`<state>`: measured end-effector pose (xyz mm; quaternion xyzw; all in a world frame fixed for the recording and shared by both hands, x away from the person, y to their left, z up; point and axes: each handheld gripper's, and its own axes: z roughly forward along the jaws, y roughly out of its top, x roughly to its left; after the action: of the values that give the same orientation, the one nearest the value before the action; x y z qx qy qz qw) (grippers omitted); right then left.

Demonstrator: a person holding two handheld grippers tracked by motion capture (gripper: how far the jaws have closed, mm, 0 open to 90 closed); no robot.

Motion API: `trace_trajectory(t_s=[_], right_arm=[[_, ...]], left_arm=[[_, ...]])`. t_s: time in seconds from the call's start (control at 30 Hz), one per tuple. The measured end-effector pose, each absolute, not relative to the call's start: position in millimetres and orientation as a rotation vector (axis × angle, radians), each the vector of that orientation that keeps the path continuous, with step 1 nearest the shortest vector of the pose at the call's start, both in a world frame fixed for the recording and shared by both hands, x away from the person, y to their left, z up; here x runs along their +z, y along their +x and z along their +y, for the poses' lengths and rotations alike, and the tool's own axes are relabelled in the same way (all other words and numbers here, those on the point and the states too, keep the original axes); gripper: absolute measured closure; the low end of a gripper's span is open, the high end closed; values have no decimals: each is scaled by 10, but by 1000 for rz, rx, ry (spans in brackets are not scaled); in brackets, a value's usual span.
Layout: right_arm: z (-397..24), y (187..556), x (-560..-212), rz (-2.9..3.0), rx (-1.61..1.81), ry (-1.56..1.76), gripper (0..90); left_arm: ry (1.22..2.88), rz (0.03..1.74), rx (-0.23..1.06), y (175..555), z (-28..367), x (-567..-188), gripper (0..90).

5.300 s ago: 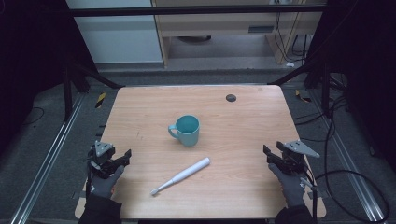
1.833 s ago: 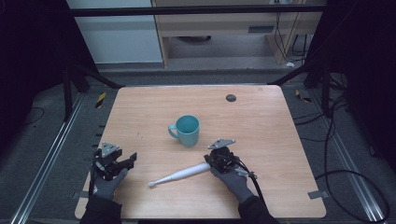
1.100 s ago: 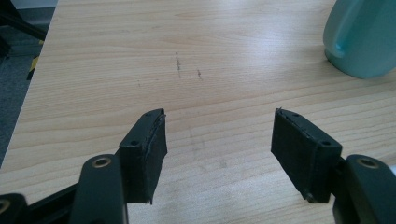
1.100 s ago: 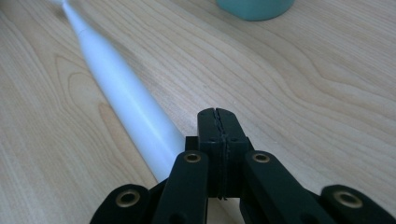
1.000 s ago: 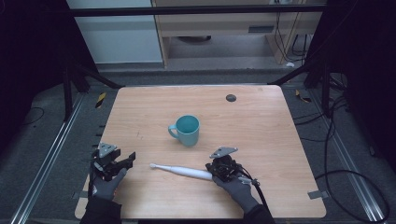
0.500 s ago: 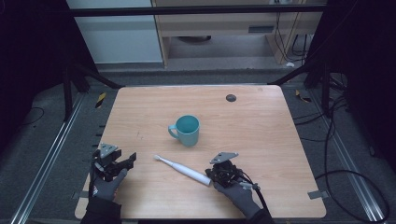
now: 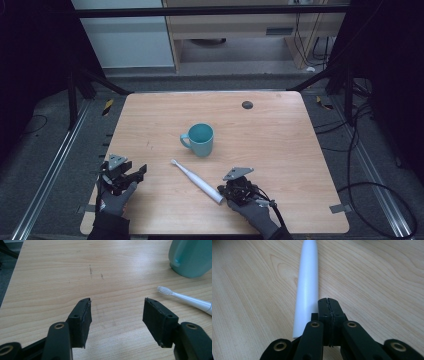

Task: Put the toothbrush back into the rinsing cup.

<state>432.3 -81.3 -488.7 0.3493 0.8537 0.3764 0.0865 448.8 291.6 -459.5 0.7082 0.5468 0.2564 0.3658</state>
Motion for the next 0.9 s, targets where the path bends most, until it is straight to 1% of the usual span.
trace_trajectory(t_s=[0.3,0.63,0.9], right_arm=[[-767,4295,-4896,2562,1123,1029,898],[-691,4265,-4919,2586,1128,1009,898],[-662,4252,-4927,2598,1129,997,897]], left_arm=[[1820,1403,648,4482,2902,-4596,406],[1821,1379,635,4462,2863,-4590,467],[1828,1366,632,4450,2801,-4588,475]])
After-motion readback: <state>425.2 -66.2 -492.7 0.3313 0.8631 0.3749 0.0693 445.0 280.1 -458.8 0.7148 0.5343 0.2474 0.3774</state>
